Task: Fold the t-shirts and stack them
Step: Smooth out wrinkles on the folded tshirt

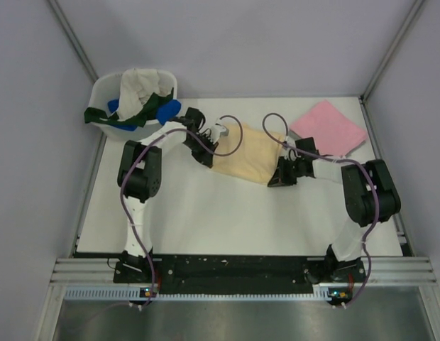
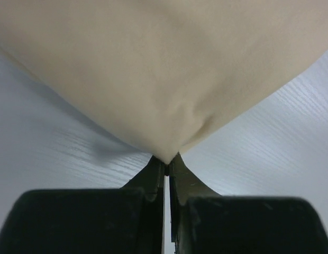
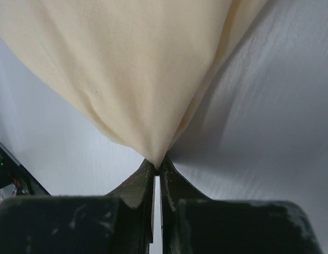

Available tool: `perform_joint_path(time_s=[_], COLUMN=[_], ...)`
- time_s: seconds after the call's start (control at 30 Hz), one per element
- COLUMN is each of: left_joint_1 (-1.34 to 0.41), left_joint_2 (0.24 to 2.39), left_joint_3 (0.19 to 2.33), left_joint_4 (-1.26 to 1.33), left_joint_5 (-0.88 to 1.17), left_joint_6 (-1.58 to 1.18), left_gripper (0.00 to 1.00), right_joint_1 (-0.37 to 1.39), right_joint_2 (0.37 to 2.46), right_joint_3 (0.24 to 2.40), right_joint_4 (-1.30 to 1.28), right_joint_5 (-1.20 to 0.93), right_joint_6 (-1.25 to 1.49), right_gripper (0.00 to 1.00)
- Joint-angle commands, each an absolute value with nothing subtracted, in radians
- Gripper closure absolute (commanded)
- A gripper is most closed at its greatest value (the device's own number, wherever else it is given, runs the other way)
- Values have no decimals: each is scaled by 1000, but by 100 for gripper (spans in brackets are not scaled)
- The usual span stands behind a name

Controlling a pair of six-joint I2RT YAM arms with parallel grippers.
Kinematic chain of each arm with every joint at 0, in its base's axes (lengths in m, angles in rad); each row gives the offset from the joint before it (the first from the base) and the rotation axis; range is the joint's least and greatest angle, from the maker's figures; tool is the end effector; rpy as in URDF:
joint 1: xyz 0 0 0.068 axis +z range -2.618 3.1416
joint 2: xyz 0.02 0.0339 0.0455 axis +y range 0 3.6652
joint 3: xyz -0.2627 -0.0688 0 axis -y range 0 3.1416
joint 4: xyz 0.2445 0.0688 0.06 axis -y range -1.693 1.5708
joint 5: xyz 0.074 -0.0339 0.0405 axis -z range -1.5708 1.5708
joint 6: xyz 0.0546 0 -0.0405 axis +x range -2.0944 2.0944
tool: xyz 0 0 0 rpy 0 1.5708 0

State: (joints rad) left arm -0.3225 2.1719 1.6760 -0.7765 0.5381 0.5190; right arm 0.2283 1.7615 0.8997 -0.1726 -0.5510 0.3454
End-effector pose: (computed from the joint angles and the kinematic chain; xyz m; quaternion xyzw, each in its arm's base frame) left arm 0.4158 -0.1684 0.1510 0.4254 0.8540 -0.2475 0.1684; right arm 0.3209 0.1039 0.1213 -0.0177 0.9305 0.3237 0.1704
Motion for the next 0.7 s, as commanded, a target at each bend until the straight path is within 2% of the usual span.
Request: perform_joint_path(time_s=[0.0, 0.33, 0.4, 0.43, 0.57, 0.67], left_joint_1=[-302, -314, -319, -322, -324, -324], left_joint_2=[2157, 2117, 2103, 2100, 2106, 2112], left_joint_3=[1703, 1608, 1583, 1574, 1598, 1612], left_joint_4=[-842, -910, -920, -920, -902, -904], left_joint_5=[422, 425, 452, 460, 437, 433], left_joint_6=[583, 664, 689, 698, 673, 666], left_gripper=[100, 100, 100, 98, 89, 86], right_joint_1=[212, 236, 236, 232, 177, 120], right_joint_2=[1680, 1600, 1562, 1543, 1497, 1505], right_joint_3=[836, 750, 739, 738, 773, 796], right_joint_4=[-258, -328, -328, -328, -282, -165], right_joint_5=[-551, -620, -635, -624, -600, -542], right_joint_6=[296, 290, 298, 301, 348, 454], right_gripper=[100, 100, 74, 66, 42, 32])
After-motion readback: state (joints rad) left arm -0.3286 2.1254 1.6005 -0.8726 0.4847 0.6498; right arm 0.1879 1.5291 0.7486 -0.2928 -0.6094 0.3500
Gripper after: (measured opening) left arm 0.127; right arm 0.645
